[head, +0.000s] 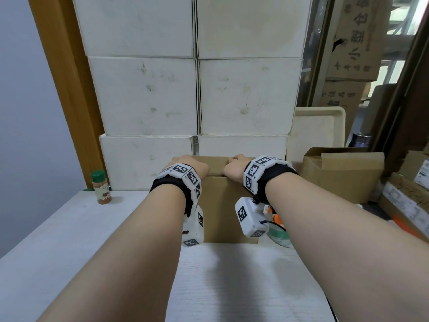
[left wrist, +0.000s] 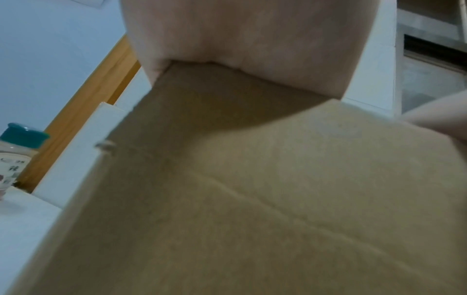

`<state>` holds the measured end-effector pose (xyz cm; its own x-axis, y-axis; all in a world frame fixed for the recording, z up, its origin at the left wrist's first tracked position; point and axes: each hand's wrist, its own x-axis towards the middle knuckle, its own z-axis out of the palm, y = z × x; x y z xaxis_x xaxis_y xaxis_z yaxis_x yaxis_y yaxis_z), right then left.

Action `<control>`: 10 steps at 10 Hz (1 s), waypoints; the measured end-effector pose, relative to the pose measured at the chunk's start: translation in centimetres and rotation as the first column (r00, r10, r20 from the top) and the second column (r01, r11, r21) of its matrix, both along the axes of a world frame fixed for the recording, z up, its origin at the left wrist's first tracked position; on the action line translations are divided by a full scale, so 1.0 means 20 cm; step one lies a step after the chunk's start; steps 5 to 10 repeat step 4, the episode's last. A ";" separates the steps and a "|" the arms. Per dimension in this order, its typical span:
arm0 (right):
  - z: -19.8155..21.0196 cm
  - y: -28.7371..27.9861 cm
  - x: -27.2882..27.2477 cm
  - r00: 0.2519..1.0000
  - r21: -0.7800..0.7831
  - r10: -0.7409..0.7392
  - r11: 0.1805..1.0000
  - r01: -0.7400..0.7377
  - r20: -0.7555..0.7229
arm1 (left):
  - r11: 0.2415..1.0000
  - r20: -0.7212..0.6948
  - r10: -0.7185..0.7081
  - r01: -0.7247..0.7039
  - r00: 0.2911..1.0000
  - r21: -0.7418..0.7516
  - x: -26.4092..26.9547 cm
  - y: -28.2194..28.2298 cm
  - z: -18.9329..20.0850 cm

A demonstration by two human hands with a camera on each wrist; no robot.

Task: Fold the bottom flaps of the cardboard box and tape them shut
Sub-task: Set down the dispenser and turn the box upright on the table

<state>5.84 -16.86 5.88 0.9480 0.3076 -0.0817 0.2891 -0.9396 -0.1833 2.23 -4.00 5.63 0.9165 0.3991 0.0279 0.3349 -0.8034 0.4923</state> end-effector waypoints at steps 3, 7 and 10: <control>0.01 -0.04 -0.05 0.959 0.250 -0.142 0.965 0.078 0.246 | 0.971 0.095 0.078 -0.054 0.992 -0.233 -0.03 0.01 0.06; 0.04 -0.07 -0.07 0.925 0.319 -0.253 0.935 0.158 0.284 | 0.958 0.083 0.072 -0.046 0.994 -0.283 -0.02 0.04 0.08; 0.04 -0.07 -0.07 0.925 0.319 -0.253 0.935 0.158 0.284 | 0.958 0.083 0.072 -0.046 0.994 -0.283 -0.02 0.04 0.08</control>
